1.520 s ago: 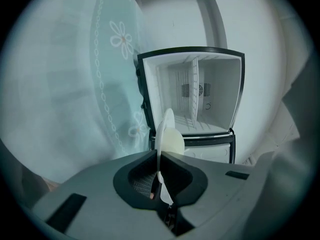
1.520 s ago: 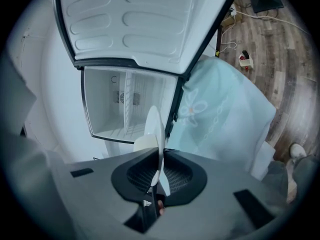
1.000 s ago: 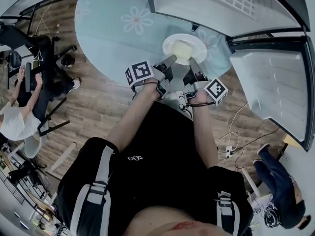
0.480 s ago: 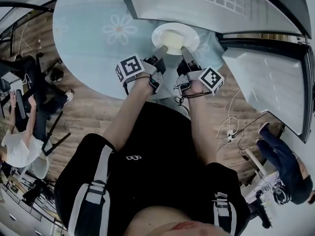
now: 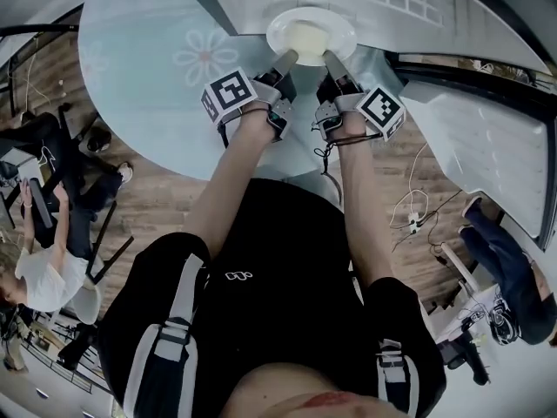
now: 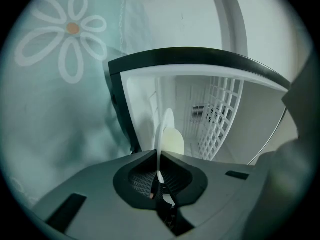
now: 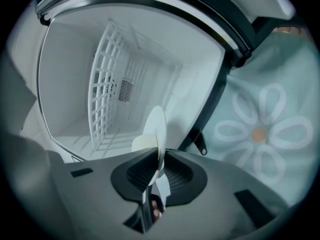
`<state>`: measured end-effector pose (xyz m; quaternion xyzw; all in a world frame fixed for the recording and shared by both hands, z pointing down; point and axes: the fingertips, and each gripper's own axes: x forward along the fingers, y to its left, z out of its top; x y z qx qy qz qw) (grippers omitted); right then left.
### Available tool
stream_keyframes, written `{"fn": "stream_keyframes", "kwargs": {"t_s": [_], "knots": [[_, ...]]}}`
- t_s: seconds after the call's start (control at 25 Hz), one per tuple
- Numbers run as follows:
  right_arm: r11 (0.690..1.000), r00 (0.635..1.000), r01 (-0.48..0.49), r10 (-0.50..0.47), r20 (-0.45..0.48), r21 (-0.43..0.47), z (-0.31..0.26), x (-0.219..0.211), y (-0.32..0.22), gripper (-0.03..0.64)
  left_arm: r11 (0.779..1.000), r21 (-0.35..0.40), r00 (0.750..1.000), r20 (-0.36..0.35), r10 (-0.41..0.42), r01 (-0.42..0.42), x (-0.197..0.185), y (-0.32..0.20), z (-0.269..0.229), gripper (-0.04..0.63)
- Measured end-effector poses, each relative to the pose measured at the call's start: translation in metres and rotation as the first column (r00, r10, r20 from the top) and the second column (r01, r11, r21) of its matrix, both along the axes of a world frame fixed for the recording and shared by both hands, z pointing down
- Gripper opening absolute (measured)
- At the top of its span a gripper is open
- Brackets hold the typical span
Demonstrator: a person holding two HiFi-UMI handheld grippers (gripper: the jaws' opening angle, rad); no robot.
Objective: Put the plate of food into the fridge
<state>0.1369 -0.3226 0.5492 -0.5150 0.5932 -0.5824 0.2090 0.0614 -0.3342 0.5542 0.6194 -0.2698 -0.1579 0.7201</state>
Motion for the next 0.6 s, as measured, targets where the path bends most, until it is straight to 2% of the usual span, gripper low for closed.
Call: {"fn": "stream_keyframes", "kwargs": {"t_s": [0.16, 0.4, 0.6], "knots": [[1.000, 1.000, 0.007, -0.008, -0.019, -0.018, 0.010, 0.005, -0.030, 0.040, 1.000, 0.009, 1.000, 0.026, -0.007, 0.006, 0.006, -0.030, 0.011, 0.023], [0.999, 0.999, -0.017, 0.015, -0.051, -0.031, 0.005, 0.009, -0.036, 0.040, 0.999, 0.039, 0.998, 0.057, 0.004, -0.006, 0.009, -0.038, 0.006, 0.028], [0.997, 0.997, -0.037, 0.031, -0.072, -0.072, 0.015, 0.013, -0.039, 0.048, 1.000, 0.016, 0.997, 0.078, 0.008, -0.009, 0.013, -0.043, 0.014, 0.029]]}}
